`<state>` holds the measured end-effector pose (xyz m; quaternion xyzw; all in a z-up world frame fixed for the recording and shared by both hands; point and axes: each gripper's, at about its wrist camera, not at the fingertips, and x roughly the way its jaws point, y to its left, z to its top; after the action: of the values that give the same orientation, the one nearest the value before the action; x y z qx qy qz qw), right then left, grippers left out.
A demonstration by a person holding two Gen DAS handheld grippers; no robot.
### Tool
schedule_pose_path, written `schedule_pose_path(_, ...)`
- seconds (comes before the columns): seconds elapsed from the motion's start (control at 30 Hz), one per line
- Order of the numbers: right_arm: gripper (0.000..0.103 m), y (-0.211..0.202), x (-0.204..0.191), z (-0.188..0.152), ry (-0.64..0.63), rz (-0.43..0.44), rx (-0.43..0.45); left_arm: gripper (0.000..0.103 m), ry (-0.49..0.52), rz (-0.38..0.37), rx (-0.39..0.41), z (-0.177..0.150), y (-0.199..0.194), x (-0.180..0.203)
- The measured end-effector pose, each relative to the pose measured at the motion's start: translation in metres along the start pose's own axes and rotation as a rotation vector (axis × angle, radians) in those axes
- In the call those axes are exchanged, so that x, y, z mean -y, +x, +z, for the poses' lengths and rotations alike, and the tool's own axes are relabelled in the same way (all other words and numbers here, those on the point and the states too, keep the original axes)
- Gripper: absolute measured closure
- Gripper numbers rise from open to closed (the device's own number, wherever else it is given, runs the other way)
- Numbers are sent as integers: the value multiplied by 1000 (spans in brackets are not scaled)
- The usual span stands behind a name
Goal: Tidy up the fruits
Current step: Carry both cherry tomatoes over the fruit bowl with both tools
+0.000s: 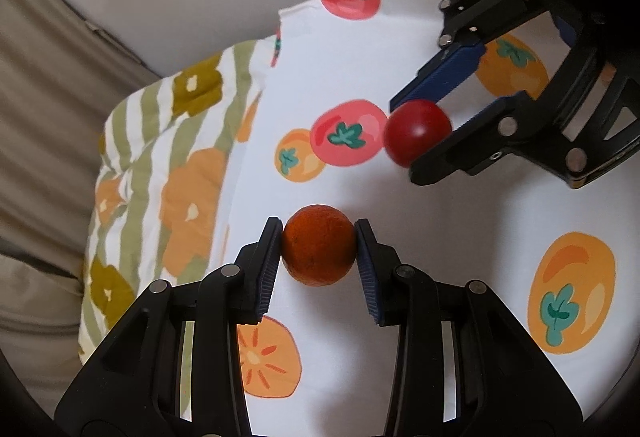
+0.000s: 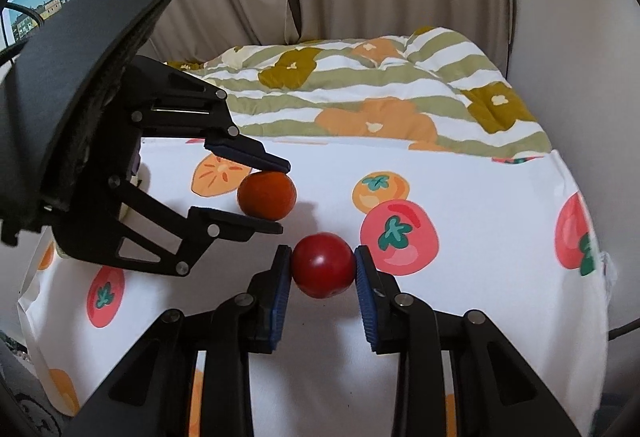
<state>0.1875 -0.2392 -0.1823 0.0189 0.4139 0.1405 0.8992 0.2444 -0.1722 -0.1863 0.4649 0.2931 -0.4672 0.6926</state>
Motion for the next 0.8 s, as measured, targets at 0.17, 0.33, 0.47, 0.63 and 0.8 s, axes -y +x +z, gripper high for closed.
schedule_pose_path(0.17, 74, -17, -3, 6, -3, -7, 8, 62, -30, 30, 14, 5, -17, -3)
schedule_pose_path(0.33, 74, -34, -11, 13, -16, -6, 20, 62, -81, 72, 25, 6, -40, -8)
schedule_pose_path(0.47, 74, -45, -20, 22, -31, 6, 36, 62, -152, 114, 29, 1, -59, -16)
schedule_pose_path(0.63, 74, -56, -36, 33, -56, 26, 54, 62, -256, 172, 31, -15, -87, -25)
schedule_pose_path(0.8, 74, -61, -57, 43, -89, 54, 63, 62, -379, 230, 19, -44, -115, -36)
